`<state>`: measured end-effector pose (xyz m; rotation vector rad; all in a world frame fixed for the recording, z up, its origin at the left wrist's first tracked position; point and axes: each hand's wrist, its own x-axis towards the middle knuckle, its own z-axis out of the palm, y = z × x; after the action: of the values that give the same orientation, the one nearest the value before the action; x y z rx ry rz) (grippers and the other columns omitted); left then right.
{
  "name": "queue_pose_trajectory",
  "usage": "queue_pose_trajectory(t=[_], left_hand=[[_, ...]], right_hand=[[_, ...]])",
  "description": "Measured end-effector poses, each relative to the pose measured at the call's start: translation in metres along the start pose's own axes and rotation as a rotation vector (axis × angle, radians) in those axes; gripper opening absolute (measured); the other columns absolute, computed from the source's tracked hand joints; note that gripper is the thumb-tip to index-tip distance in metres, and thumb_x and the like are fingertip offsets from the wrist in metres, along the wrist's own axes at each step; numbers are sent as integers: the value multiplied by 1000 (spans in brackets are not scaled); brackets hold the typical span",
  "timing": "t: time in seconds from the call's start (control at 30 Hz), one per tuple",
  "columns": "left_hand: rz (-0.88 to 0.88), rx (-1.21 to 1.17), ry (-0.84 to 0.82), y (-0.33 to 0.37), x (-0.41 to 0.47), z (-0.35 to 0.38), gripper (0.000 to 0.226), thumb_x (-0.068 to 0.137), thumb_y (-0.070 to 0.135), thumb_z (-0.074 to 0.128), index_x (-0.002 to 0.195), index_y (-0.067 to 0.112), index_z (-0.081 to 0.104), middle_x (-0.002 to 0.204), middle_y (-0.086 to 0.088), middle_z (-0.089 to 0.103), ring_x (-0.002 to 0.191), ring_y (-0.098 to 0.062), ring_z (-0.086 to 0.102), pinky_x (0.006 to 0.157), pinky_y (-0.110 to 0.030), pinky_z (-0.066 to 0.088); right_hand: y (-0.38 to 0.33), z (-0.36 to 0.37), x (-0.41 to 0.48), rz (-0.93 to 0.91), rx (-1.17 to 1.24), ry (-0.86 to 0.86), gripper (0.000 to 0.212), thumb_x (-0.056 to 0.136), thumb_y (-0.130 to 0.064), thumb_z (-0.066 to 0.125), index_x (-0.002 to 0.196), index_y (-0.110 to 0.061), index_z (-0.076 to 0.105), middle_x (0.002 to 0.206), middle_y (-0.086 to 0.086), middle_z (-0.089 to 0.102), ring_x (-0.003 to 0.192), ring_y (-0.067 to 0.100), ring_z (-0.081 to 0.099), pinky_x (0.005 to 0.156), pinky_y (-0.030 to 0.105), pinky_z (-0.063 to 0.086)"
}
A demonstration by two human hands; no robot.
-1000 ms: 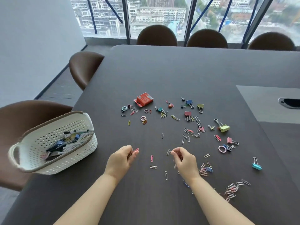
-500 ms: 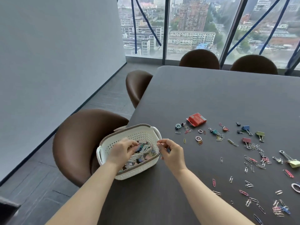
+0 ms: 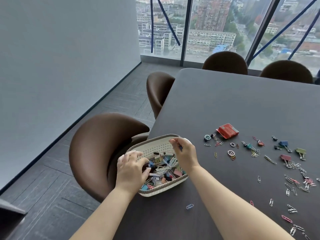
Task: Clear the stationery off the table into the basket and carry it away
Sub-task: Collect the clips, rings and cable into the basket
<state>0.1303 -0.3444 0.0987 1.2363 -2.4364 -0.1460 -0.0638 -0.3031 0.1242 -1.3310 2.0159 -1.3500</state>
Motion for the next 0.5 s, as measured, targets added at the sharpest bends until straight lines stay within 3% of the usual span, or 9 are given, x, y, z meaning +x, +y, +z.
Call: queue_pose_trajectory(t=[0.1,0.2,0.33,0.5], left_hand=[[-47,-19,-65,-9,-13,11,28,55,25,86,79,20,71,98,-6,65,102,-32,58,85,-54,47],[-13,-148,-60,-14,-15,15,23,61,13,83,81,16,72,94,-4,65,99,-30,57,86,-44,47],[71,-218,-30,-15,-10,14,19,64,6,77,78,18,71,79,6,66,93,-19,54,84,-36,44],[166,-182,-93,-8,8,12,9,71,16,70,80,18,71,79,3,67,92,-26,60,88,-44,46]], right_hand=[[6,4,4,104,-111,-239,31,94,-35,45,102,-18,69,105,-8,61,100,7,50,86,22,36],[13,5,-3,126,-151,-268,26,94,-24,47,102,-15,70,120,-2,59,113,12,49,99,27,36],[16,-4,-22,129,-160,-199,20,90,-7,53,101,-16,66,97,-4,64,82,11,58,75,18,43],[24,-34,-46,48,-273,-45,11,89,-19,58,94,-20,67,74,-3,68,65,18,62,63,30,50]])
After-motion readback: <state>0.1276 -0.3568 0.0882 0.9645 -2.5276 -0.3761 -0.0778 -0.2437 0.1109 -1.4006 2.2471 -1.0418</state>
